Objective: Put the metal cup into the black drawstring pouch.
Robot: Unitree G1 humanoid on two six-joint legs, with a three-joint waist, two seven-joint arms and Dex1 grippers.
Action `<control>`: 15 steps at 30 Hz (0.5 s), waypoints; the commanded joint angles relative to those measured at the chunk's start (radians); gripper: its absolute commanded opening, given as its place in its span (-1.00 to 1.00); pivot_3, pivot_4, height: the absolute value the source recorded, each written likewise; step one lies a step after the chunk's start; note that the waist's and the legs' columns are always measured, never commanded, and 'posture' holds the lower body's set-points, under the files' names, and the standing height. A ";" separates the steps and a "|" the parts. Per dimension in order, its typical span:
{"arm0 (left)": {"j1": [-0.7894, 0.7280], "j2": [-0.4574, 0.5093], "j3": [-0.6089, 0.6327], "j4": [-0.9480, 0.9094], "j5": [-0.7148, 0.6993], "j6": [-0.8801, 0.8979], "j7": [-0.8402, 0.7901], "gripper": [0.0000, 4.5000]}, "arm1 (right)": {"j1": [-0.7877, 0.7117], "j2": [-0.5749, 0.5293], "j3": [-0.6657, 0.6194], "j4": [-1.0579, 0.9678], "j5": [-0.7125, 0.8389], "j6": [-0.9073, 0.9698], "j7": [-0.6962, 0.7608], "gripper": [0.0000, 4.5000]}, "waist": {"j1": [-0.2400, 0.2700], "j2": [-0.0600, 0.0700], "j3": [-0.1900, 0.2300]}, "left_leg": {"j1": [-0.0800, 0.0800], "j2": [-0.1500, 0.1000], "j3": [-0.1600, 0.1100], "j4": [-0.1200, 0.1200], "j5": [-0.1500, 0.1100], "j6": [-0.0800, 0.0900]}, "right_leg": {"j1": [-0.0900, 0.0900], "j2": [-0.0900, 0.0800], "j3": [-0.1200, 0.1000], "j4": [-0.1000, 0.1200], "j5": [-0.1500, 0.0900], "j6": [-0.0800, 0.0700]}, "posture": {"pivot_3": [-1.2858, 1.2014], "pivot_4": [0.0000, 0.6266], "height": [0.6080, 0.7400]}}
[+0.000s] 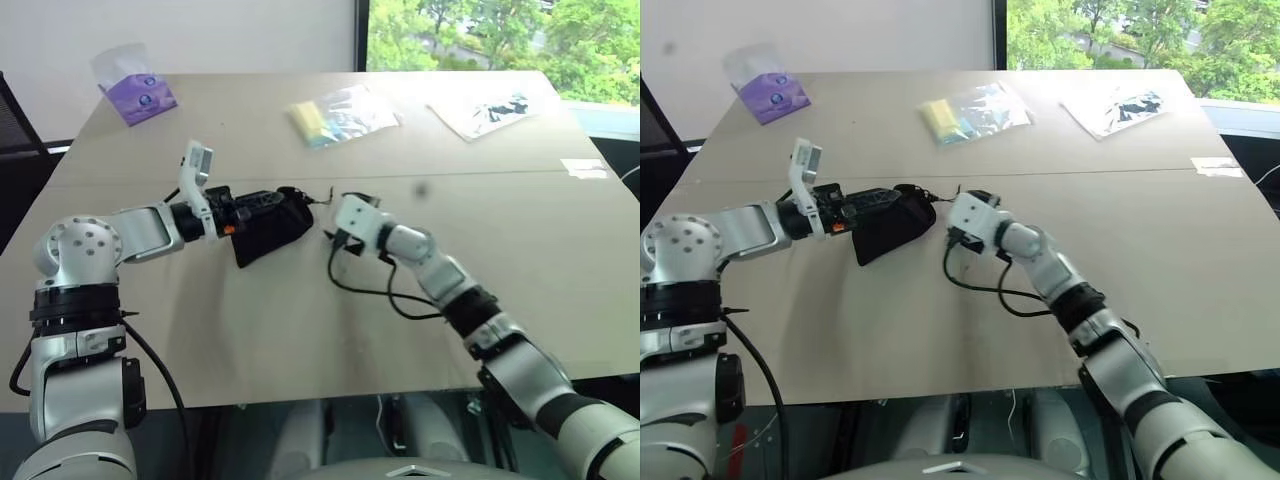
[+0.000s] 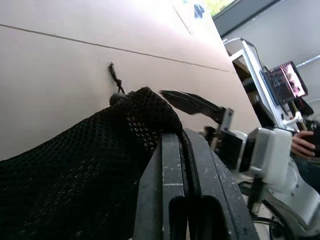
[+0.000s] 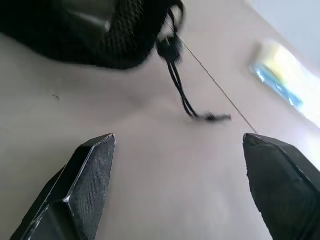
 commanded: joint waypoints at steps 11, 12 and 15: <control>0.165 0.044 0.196 -0.269 -0.130 0.109 0.033 -1.00 | -0.170 0.115 -0.075 0.471 -0.058 -0.308 -0.240 -0.16 | 0.003 0.000 0.000 | 0.000 -0.001 -0.002 -0.001 0.000 0.000 | 0.001 -0.001 0.002 0.000 0.000 0.000 | 0.03 -0.52 1.00; 0.180 0.042 0.208 -0.275 -0.140 0.112 0.044 -1.00 | -0.170 0.114 -0.082 0.476 -0.056 -0.315 -0.244 -0.36 | 0.003 0.000 0.000 | 0.000 0.000 -0.001 -0.001 0.000 0.000 | 0.001 -0.001 0.002 0.000 0.000 0.000 | 0.03 -0.52 1.00; 0.229 0.034 0.234 -0.308 -0.165 0.100 0.071 -1.00 | -0.174 0.100 -0.100 0.479 -0.056 -0.339 -0.254 -0.97 | 0.000 0.000 0.000 | 0.000 0.000 -0.001 -0.001 0.000 0.000 | 0.000 -0.001 0.002 0.001 0.000 0.000 | 0.03 -0.52 1.00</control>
